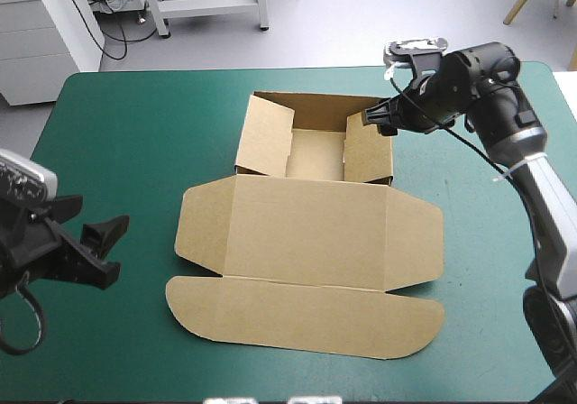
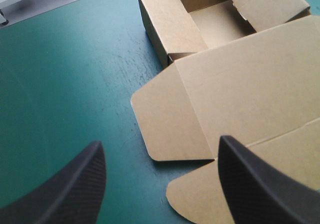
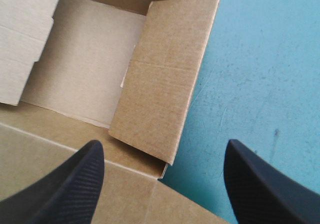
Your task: Fold the box
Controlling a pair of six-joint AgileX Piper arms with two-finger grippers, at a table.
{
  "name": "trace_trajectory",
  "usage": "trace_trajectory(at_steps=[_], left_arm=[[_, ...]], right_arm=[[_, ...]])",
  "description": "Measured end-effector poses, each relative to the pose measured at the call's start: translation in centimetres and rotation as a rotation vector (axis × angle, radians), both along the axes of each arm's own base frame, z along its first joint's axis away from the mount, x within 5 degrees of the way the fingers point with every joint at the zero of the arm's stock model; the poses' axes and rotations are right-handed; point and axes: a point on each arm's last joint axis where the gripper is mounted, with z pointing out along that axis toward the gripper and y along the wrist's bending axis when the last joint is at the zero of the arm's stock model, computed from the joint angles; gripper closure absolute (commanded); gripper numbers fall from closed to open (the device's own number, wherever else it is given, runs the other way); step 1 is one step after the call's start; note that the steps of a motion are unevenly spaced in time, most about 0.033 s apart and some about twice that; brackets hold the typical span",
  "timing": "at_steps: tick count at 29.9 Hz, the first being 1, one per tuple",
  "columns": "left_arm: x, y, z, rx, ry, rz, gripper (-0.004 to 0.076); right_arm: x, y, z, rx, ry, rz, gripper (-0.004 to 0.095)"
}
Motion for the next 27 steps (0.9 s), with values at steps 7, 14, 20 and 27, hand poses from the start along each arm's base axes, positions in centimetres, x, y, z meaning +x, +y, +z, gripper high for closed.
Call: trace_trajectory(at_steps=[7,14,20,27], left_arm=[[-2.8,1.1,-3.1,0.002,0.017,-0.002,0.0267],[-4.1,1.5,-4.9,-0.001,0.031,0.004,0.0267],[-4.1,1.6,-5.5,0.002,0.043,0.005,0.0267],[-4.1,1.6,-5.5,0.005,0.042,0.007,0.0267]], right_arm=[[4.8,1.4,-6.3,-0.037,0.099,-0.014,0.0273],[7.7,2.3,-10.9,-0.034,0.129,-0.034,0.0274],[8.9,2.4,-13.8,-0.047,0.189,-0.051,0.0310],[9.3,1.9,-14.4,-0.058,0.197,-0.065,0.0914]])
